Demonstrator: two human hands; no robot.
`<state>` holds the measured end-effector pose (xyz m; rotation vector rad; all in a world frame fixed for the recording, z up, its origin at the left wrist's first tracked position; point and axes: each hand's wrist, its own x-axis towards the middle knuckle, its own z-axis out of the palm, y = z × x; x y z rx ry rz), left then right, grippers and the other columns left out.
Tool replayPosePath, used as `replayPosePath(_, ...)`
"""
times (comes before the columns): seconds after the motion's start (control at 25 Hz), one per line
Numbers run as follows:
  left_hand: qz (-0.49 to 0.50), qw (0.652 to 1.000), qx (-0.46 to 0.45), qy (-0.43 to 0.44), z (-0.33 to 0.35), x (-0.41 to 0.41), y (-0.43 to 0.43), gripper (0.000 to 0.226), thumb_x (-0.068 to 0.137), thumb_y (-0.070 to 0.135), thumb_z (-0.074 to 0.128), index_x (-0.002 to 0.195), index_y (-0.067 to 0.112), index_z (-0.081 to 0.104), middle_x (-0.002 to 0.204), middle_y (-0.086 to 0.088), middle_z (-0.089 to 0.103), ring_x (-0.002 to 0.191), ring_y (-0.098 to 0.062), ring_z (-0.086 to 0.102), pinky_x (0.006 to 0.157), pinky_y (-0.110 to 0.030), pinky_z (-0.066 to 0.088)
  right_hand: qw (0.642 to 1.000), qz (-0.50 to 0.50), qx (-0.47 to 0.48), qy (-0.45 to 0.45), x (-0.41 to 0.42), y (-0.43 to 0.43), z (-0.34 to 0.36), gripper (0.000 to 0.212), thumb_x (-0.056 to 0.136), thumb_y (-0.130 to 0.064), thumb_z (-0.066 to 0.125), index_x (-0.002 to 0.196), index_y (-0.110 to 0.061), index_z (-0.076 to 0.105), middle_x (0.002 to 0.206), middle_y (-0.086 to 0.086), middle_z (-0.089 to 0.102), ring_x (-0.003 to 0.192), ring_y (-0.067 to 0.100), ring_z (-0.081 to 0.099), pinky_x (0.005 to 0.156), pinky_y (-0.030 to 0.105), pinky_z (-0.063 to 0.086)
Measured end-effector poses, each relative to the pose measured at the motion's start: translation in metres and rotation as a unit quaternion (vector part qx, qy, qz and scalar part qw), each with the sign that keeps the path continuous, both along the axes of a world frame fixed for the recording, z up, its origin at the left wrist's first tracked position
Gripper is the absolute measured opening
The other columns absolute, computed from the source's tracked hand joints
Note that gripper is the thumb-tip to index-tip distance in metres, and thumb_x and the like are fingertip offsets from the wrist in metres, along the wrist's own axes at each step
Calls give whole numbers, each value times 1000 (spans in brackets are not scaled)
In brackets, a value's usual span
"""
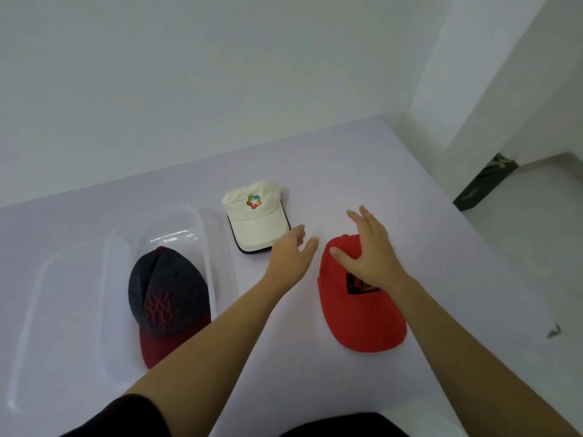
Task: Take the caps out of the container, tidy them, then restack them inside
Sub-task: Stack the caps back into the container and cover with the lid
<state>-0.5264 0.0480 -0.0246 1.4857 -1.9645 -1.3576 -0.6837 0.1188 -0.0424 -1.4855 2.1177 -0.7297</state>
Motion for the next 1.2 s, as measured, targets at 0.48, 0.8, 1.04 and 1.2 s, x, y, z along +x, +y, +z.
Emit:
replayPosePath(0.48,-18,930,344,127,-29,-20,19,46,84,27,68,126,20,51,117,-2,65,101,-20,65,70,-38,56,942,-15,131,-310,-46,42,-33,75,52,-32,90,116,-28,52,111,-8,65,101,9,63,91,34,52)
replayPosePath(0.8,-90,936,324,106,17,2,-16,52,76,24,76,123,30,54,120,0,65,108,-25,62,80,-53,54,958,43,36,-282,-19,11,6,82,51,-34,89,122,-34,49,118,-11,63,106,4,61,94,33,51)
replayPosePath(1.04,-103,946,287,109,58,55,-39,46,70,22,76,114,29,63,117,1,68,112,-25,60,98,-50,46,963,90,-15,-255,26,-17,45,83,54,-25,90,127,-30,51,116,-11,65,106,3,62,94,32,51)
replayPosePath(1.2,-89,956,249,125,78,100,-54,29,80,20,72,107,25,66,107,0,71,106,-24,63,91,-46,49,963,121,-32,-238,70,-38,66,82,57,-30,88,127,-38,45,118,-16,62,108,1,59,93,28,49)
